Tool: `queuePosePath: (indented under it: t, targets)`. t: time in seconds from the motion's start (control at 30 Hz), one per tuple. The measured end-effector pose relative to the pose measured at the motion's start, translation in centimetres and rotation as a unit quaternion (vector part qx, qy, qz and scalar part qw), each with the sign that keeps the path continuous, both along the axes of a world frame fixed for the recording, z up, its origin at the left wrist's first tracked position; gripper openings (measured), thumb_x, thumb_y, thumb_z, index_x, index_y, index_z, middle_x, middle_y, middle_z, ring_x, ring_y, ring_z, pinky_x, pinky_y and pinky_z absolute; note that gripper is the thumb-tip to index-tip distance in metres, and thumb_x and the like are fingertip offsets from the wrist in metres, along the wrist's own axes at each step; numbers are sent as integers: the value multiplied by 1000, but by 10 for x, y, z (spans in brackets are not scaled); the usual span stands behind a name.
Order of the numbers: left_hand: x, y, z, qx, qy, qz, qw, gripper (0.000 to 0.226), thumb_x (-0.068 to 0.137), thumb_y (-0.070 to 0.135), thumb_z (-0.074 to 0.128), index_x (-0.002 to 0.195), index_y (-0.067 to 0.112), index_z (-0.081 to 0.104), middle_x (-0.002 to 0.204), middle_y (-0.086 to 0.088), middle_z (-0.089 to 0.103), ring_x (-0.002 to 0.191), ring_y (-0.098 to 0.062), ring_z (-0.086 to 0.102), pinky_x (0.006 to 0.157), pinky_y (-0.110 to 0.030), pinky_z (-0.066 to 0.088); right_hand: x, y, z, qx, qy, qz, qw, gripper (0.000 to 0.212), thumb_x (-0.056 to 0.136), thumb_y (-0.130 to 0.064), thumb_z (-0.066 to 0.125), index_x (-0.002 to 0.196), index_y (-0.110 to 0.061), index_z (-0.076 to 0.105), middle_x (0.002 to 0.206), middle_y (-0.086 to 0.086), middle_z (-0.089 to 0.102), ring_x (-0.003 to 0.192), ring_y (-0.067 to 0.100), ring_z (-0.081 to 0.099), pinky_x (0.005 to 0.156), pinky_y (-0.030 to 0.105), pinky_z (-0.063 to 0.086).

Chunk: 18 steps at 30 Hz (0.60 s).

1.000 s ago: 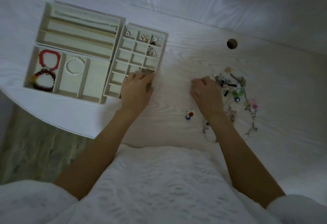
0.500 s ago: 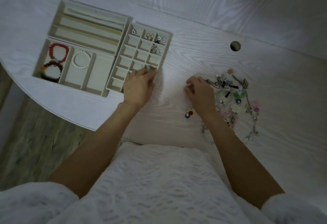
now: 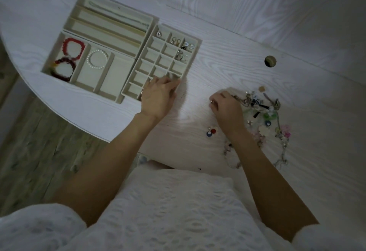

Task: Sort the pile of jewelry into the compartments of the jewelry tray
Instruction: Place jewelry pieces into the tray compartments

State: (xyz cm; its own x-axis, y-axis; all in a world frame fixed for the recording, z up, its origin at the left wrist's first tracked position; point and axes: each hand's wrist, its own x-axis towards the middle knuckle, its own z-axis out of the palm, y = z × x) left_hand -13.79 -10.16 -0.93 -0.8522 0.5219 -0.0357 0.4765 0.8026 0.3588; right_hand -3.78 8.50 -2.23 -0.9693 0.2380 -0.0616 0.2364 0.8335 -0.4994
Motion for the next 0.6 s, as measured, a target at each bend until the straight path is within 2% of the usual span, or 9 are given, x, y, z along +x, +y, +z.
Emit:
queuePosePath:
  t: [0.1, 0.17, 0.23, 0.3, 0.37, 0.47, 0.53, 0.6]
  targets:
    - [1, 1, -1, 8, 8, 6, 1000, 35, 86, 11, 59, 119, 21, 66, 98, -6, 67, 87, -34, 58, 79, -44, 44, -3, -5, 3, 18, 13, 14, 1000, 6, 81, 1, 59, 78, -2, 62, 74, 11, 57, 59, 24, 53, 52, 25, 33]
    - [1, 1, -1, 20, 14, 11, 1000, 33, 85, 10, 61, 116, 21, 68, 96, -6, 67, 85, -33, 58, 77, -42, 44, -7, -6, 7, -13, 11, -7, 1000, 5, 82, -2, 60, 79, -5, 62, 71, 8, 59, 60, 22, 55, 50, 29, 41]
    - [2, 0, -1, 28, 22, 21, 999, 30, 83, 9, 61, 111, 20, 70, 91, -5, 67, 82, -32, 58, 74, -40, 43, -19, -10, 16, -96, 15, -43, 994, 2, 83, -7, 64, 83, -7, 66, 74, 4, 65, 66, 16, 61, 61, 27, 51]
    - [5, 1, 0, 31, 35, 31, 998, 24, 80, 9, 62, 101, 17, 71, 83, -5, 66, 76, -31, 57, 71, -38, 42, -37, -14, 26, -168, 32, -77, 982, 6, 84, -11, 67, 90, -11, 69, 80, -1, 69, 73, 7, 64, 69, 17, 51]
    - [8, -2, -1, 42, 39, 53, 997, 14, 79, 13, 64, 92, 16, 71, 77, -5, 64, 73, -31, 55, 70, -37, 41, -62, -19, 31, -211, 54, -102, 971, 9, 86, -13, 66, 94, -14, 69, 83, -6, 69, 77, 4, 64, 73, 16, 51]
    - [12, -7, -7, 57, 44, 78, 994, 10, 78, 17, 70, 88, 17, 71, 77, -2, 65, 77, -29, 55, 71, -36, 41, -98, -28, 27, -161, 81, -63, 982, 7, 87, -15, 64, 91, -16, 69, 84, -6, 70, 78, 7, 64, 72, 24, 52]
    - [13, -7, -11, 64, 55, 85, 993, 9, 78, 17, 71, 87, 18, 71, 77, 0, 65, 76, -27, 54, 70, -35, 41, -115, -35, 19, -85, 77, -6, 993, 7, 85, -18, 64, 90, -18, 69, 89, -3, 68, 86, 14, 60, 75, 22, 44]
    - [13, -7, -13, 69, 66, 91, 991, 8, 79, 18, 71, 88, 19, 72, 77, 1, 65, 75, -26, 53, 70, -33, 39, -125, -38, 8, -53, 61, 8, 997, 6, 81, -20, 69, 87, -22, 70, 97, -1, 61, 96, 21, 53, 80, 19, 35]
